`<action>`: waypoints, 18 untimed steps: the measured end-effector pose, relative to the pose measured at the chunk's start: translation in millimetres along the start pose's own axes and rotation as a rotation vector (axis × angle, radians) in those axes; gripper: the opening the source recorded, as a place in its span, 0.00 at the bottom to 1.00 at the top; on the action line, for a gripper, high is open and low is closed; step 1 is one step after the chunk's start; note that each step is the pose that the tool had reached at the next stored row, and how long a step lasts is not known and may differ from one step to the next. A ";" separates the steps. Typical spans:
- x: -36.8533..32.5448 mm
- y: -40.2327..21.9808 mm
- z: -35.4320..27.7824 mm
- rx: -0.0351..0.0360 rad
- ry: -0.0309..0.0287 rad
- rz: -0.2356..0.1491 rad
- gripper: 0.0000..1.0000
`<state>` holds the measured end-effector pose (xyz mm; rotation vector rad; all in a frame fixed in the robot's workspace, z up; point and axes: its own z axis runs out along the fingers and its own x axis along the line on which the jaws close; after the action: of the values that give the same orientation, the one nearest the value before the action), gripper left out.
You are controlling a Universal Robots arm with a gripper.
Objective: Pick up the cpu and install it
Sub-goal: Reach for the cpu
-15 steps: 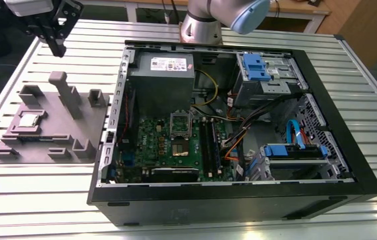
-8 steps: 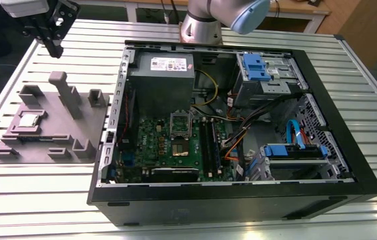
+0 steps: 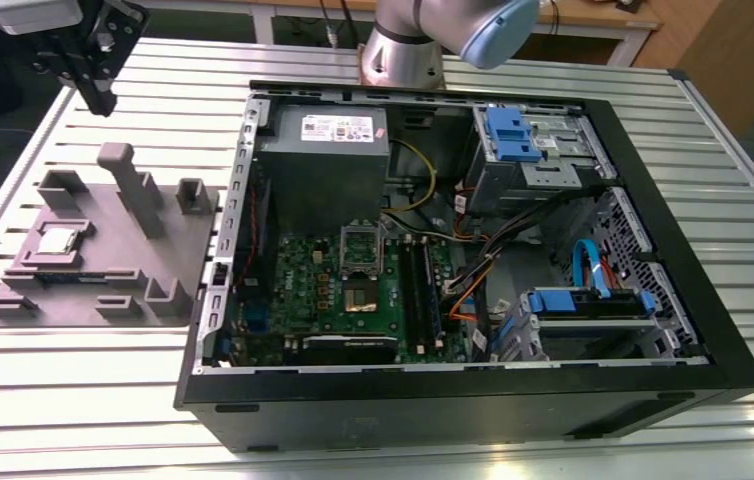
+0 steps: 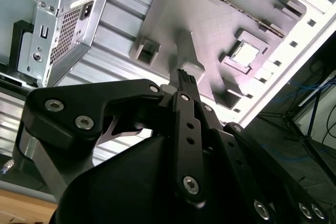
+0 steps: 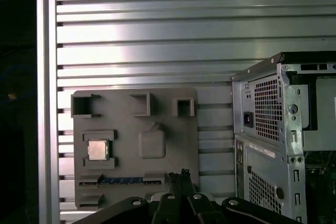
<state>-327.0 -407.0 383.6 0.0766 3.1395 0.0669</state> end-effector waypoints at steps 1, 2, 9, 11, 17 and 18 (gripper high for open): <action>0.9 -0.1 0.0 0.0001 0.0001 0.000 0.10; 1.7 -0.1 0.0 0.0001 0.0001 0.000 0.10; 7.6 -0.6 0.2 0.0000 0.0000 0.000 0.10; 9.1 -0.8 0.3 0.0000 0.0000 0.000 0.10; 13.5 -1.3 0.5 0.0000 0.0000 0.000 0.10; 14.3 -1.4 0.6 0.0000 0.0000 0.000 0.10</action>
<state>-341.3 -407.7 383.0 0.0766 3.1395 0.0670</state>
